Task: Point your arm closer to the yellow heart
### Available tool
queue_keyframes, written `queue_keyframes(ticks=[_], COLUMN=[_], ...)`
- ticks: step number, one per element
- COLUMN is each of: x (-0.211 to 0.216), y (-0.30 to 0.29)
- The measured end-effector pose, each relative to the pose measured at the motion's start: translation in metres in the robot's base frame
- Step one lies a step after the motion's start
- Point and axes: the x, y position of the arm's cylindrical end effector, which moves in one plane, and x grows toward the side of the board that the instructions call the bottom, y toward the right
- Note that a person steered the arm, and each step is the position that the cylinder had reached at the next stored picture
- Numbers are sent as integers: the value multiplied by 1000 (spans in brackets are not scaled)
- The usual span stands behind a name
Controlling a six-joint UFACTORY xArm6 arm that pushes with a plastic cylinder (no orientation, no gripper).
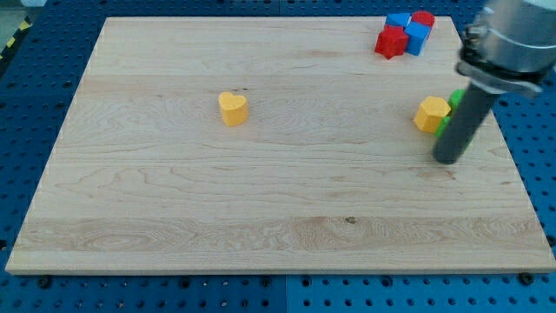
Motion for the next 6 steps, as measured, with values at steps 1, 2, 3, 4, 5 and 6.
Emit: queue_keyframes(ticks=[1, 2, 3, 4, 5, 6], x=[0, 0, 0, -26, -72, -73], y=[-79, -168, -263, -343, -342, -315])
